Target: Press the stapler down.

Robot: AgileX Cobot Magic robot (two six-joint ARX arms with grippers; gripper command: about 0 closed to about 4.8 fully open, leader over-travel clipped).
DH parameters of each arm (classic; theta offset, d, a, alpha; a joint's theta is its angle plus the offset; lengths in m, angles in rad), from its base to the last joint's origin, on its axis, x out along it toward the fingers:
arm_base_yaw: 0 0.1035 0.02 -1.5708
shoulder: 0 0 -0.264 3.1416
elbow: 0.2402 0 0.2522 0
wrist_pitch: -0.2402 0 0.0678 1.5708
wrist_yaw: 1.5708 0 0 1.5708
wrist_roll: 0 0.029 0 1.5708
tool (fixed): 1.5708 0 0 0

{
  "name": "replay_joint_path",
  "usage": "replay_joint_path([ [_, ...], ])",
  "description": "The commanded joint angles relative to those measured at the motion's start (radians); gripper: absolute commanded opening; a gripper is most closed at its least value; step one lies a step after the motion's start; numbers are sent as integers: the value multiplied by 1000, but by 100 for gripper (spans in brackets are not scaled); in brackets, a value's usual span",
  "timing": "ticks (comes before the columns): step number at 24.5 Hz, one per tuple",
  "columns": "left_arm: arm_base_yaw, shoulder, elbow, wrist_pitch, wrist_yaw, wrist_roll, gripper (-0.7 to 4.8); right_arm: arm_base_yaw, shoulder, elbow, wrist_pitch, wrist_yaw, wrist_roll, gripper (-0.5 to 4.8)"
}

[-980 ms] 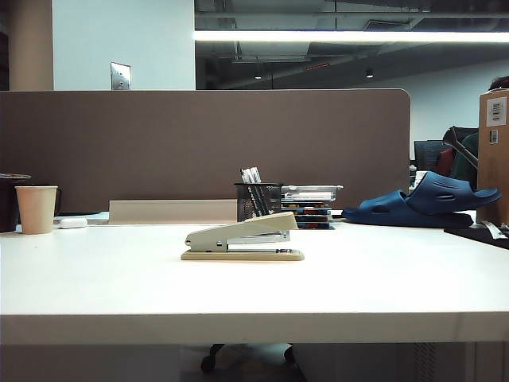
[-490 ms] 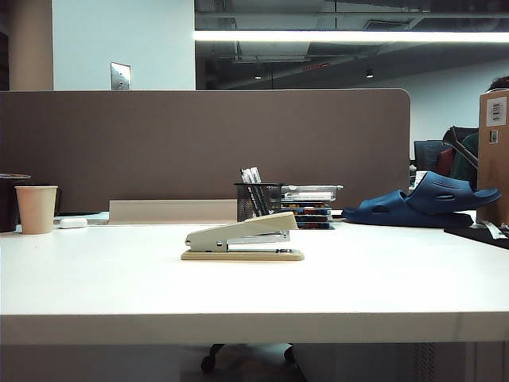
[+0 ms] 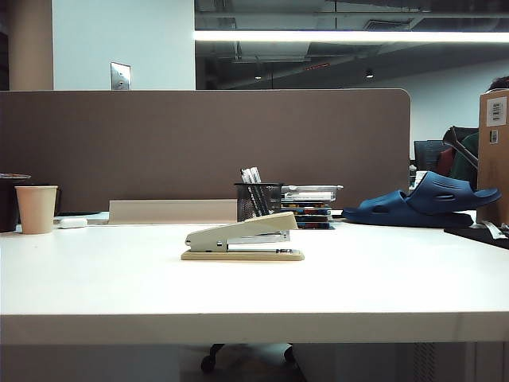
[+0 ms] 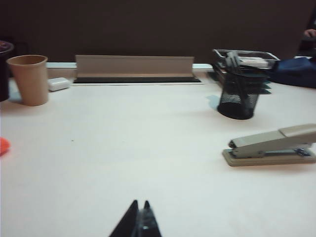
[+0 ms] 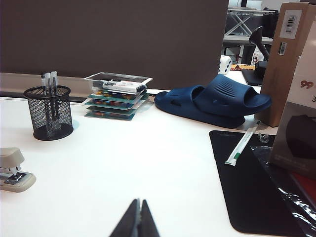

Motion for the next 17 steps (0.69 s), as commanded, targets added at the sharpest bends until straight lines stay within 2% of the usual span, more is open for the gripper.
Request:
replay_joint_path([
  [1,0,0,2,-1,98,5,-5,1,-6,6,10,0,-1,-9],
  [4,0,0,2,-34,181,5,-5,1,-6,25,-19,1,3,-9],
  [8,0,0,2,-129,379,5,-5,1,-3,99,-120,1,3,-9],
  [11,0,0,4,-134,406,5,-5,1,-3,132,-135,0,6,-9],
  [17,0,0,4,-133,445,-22,-5,1,19,255,-290,0,6,-9],
])
